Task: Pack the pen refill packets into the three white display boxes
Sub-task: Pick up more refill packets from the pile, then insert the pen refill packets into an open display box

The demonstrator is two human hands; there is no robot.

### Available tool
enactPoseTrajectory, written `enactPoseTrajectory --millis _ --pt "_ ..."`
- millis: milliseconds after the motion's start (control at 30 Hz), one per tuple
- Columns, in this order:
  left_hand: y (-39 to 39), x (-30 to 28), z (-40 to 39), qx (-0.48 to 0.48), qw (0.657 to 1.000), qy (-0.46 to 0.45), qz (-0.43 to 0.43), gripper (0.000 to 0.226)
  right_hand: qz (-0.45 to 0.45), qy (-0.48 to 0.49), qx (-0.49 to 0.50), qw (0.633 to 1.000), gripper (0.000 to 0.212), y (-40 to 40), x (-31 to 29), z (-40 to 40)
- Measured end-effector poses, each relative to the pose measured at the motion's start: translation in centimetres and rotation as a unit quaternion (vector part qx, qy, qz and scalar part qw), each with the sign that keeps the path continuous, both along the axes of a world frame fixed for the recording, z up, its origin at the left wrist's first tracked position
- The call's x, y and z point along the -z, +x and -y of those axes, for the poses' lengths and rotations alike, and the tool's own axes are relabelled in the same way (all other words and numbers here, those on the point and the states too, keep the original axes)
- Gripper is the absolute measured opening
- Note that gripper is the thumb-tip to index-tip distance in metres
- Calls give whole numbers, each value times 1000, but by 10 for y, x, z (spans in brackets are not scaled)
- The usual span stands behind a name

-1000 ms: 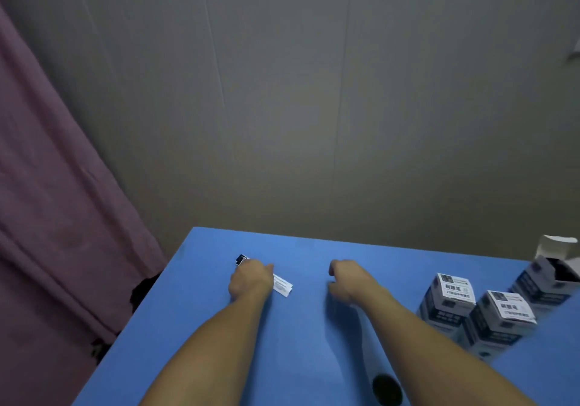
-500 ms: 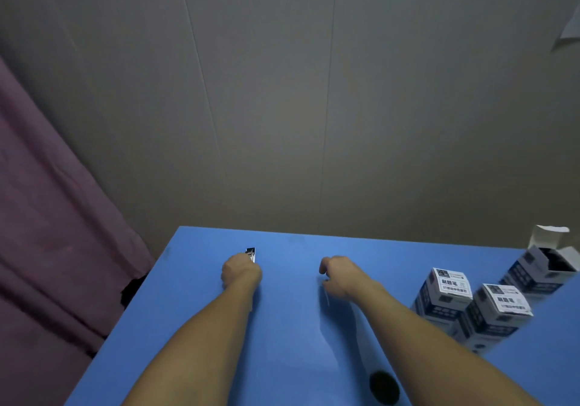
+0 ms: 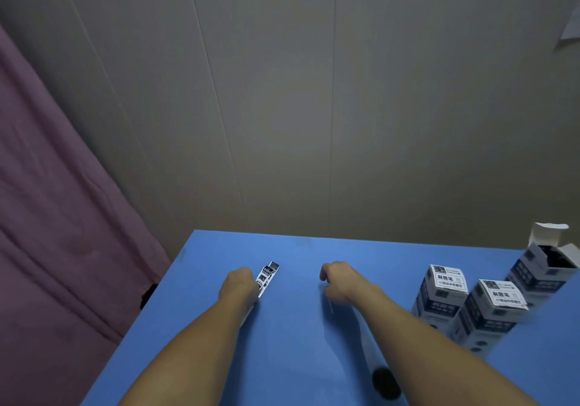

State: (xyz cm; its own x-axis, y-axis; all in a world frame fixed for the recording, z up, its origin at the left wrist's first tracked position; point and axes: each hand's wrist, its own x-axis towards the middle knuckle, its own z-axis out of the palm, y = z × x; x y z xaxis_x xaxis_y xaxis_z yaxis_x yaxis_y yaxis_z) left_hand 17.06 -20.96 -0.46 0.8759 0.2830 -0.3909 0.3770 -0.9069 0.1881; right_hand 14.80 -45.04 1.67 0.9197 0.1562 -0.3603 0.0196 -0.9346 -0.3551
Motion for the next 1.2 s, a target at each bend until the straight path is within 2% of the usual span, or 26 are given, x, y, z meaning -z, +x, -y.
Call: enactPoseTrajectory --millis 100,300,833,1033,1200 --pt "-7 1 -4 -3 1000 -23 -10 35 0 -1 -5 1000 41 -6 -2 1" --pt "-22 -14 -4 -28 997 -65 2 39 -7 -9 -9 1000 42 -14 -7 5" --pt "-90 -55 -17 -60 988 -81 121 21 -4 -20 -94 995 39 -54 -18 -14" --pt "-115 -71 -10 -25 988 -92 121 18 -7 -37 -85 996 37 -82 -32 -3" --pt "-137 -89 20 61 985 -99 125 16 -12 -46 -41 998 34 -122 -40 26"
